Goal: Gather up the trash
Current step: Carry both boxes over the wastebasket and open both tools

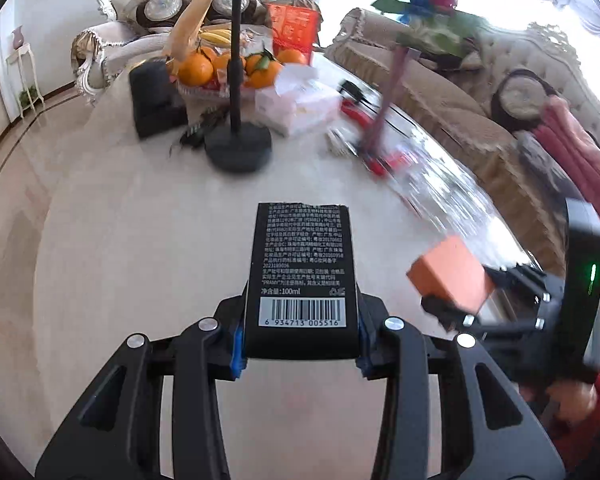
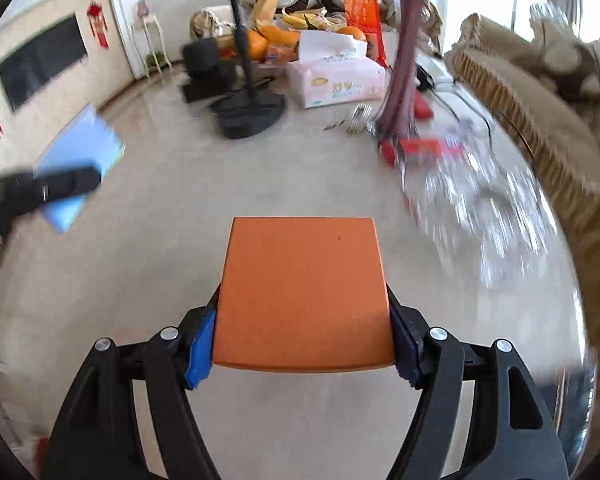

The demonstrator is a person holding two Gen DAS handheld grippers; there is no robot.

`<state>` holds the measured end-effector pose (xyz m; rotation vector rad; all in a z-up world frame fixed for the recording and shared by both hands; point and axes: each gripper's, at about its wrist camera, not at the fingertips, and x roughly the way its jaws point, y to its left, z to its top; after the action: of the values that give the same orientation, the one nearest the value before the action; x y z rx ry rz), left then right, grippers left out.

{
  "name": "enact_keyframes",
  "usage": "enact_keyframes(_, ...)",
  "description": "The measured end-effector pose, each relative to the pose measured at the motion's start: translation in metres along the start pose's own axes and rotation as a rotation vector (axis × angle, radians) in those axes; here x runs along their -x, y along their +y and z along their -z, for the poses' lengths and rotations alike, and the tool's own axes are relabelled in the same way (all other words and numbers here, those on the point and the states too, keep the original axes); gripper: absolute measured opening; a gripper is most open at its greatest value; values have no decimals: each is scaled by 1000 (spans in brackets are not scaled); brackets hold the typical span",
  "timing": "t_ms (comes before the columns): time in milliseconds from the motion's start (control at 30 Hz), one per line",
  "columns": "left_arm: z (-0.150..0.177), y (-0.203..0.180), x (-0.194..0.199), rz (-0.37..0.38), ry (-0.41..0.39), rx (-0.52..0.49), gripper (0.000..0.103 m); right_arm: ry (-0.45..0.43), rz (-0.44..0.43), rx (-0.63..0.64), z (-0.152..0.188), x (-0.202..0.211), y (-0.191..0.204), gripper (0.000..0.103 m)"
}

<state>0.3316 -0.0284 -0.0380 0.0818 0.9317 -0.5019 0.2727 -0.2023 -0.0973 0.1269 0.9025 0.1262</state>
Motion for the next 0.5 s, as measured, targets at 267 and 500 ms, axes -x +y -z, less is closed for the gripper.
enact_keyframes(267, 178, -57, 107, 33, 37, 80, 40, 55, -121, -18, 153, 116, 37, 67)
enact_keyframes(500, 298, -80, 54, 35, 282, 222, 40, 356, -129, -76, 249, 62, 37, 67)
